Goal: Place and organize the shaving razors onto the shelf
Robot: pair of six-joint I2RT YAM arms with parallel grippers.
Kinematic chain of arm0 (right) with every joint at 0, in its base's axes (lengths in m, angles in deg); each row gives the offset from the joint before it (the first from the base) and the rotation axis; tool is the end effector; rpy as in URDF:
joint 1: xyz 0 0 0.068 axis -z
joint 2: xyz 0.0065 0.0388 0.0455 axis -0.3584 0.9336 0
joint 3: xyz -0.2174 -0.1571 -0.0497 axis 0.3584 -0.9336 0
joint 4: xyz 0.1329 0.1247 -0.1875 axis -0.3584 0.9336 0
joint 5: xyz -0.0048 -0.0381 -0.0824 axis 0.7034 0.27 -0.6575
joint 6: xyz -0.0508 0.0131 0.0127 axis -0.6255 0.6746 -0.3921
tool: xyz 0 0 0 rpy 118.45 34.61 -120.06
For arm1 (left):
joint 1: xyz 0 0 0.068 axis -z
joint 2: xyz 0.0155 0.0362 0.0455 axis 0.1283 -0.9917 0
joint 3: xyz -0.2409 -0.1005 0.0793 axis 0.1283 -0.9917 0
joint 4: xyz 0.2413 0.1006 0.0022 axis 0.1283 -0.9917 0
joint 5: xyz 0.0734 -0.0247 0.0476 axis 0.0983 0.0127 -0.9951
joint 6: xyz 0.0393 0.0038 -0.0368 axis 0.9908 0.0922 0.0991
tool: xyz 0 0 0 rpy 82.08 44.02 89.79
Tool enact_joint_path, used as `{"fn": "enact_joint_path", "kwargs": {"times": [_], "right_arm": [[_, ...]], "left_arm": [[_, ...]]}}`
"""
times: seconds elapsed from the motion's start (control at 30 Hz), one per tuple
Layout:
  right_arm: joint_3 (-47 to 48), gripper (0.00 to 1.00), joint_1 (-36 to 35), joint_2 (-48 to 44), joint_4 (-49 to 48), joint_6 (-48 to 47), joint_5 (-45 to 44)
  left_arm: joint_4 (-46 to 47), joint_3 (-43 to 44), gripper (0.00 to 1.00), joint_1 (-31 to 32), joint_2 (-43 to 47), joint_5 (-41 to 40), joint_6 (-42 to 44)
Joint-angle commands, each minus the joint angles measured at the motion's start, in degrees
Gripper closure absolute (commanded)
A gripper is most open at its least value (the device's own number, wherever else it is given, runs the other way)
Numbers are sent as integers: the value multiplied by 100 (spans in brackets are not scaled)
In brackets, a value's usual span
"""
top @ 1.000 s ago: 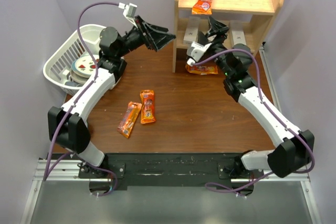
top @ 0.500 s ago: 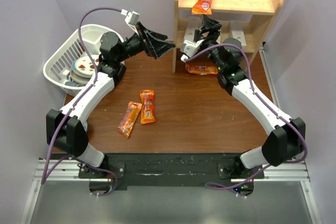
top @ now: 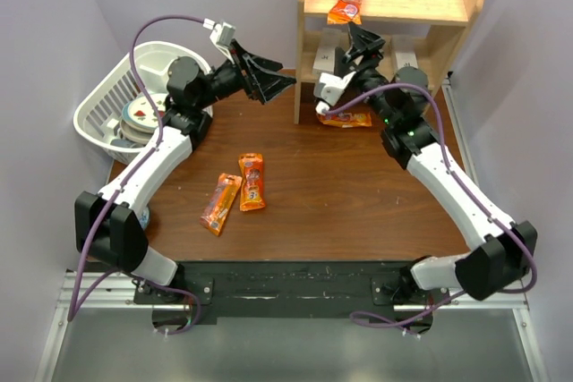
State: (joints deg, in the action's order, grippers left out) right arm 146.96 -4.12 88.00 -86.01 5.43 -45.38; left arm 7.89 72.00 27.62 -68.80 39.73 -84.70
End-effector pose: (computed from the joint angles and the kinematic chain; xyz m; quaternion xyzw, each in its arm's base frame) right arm 0.2812 0.1410 0.4448 -0.5371 0.3081 -0.2865 0.7311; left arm 0.3210 -0.1437 0.4222 0.1906 0.5966 -0.5565 0.5459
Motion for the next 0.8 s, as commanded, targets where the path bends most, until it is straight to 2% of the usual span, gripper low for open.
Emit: {"fn": "enact_joint_path", "kwargs": {"times": [0.0,0.27,0.67,0.77], "right_arm": [[117,28,-63,-200,58,-227,99],[530,28,-63,257,313,-333,-340],[926,35,-63,696,67,-324,-842],[1101,39,-54,819,145,-350,-991]], "left_arm": [[189,-9,0,-48,138,67,88],[286,-9,0,-47,120,76,9],[285,-159,0,-100,217,32,53],[321,-150,0,-109,191,41,18]]}}
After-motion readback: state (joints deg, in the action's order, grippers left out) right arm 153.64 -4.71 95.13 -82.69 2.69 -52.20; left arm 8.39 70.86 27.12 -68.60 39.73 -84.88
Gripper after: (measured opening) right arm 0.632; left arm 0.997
